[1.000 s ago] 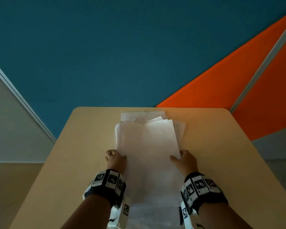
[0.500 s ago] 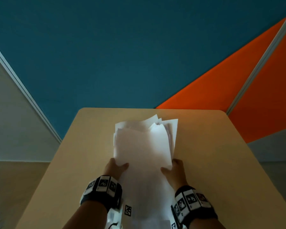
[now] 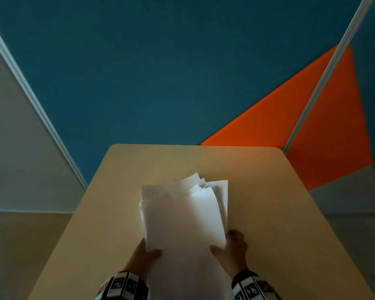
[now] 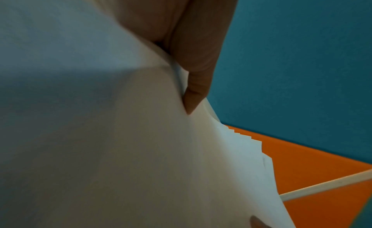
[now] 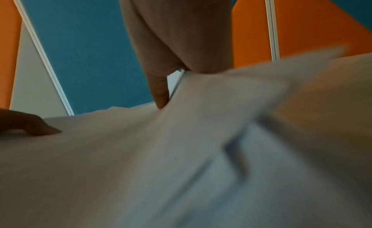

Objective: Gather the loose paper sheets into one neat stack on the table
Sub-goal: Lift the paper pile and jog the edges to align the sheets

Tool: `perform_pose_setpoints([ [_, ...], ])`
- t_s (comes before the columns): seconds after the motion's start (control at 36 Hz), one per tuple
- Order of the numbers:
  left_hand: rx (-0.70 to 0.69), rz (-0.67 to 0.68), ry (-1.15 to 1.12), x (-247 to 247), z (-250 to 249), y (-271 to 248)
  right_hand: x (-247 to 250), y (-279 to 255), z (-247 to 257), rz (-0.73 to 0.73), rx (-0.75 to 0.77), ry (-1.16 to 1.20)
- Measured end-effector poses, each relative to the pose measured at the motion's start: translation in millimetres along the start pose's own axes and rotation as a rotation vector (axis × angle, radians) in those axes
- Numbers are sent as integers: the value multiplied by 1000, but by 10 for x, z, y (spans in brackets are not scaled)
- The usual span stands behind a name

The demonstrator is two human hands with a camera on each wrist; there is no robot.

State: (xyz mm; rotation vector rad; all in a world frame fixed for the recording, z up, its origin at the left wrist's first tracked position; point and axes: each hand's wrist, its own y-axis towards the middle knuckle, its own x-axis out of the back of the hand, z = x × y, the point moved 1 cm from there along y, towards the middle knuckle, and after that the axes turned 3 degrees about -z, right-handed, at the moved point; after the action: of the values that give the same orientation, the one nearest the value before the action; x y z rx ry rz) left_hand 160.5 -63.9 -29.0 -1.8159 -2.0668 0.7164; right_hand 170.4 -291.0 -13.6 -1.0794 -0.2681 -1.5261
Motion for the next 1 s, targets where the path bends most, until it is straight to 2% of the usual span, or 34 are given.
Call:
perform_pose_setpoints([
  [0.08,-39,-21,5,18,85,-175,-3,-121,-87,-10,38,44],
  [0.17,-97,-24,-14,64,142,-334,39,-205,-207,21,23,264],
  [0.33,-161,83,5,143,162,-624,162,-292,-440,151,-44,695],
  [0.44,-207,101,69,101,112,-839,237,-382,-534,296,-66,862],
  [0.5,-246,69,163,77,66,-943,262,-449,-562,309,-30,863],
  [0.64,-341,-27,336,-7,-23,-1151,397,-611,-470,221,176,705],
  [0.72,-387,-105,284,-42,-92,-1194,510,-776,-331,96,286,698],
  [0.81,-453,-138,187,-170,-408,-1395,719,-980,-115,-10,390,758],
  [1.0,-678,-75,15,-311,-1073,-1772,1238,-1512,315,-249,565,804],
])
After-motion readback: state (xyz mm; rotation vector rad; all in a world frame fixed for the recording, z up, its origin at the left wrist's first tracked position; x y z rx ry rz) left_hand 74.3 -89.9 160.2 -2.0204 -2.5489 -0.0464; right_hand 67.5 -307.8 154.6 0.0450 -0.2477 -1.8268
